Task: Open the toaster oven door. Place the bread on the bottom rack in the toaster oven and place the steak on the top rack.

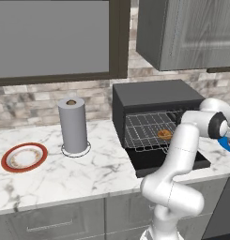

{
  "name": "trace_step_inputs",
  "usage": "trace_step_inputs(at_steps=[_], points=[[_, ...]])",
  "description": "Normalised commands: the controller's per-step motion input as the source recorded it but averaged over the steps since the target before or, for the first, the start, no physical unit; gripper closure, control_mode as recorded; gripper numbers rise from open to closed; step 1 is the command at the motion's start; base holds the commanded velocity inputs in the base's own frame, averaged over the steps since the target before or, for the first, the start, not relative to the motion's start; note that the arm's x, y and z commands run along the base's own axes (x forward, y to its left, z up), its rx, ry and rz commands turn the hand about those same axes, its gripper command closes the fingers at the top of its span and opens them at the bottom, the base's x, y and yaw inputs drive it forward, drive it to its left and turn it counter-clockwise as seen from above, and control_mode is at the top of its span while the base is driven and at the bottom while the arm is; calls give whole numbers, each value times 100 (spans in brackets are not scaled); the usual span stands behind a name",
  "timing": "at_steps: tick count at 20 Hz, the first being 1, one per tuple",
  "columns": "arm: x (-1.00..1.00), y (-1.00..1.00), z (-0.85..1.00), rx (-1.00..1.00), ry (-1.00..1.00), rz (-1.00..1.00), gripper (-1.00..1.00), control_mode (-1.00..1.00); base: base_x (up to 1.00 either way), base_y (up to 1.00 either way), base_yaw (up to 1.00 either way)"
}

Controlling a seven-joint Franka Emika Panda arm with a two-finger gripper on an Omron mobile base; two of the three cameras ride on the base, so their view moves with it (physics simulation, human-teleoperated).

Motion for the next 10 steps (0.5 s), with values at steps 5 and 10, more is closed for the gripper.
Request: trace_step_inputs(at_steps=[5, 10], points=[[0, 0, -2, 0, 0, 0, 100, -100, 0, 0, 0], [-4, 0, 5, 0, 0, 0, 100, -100, 0, 0, 0]])
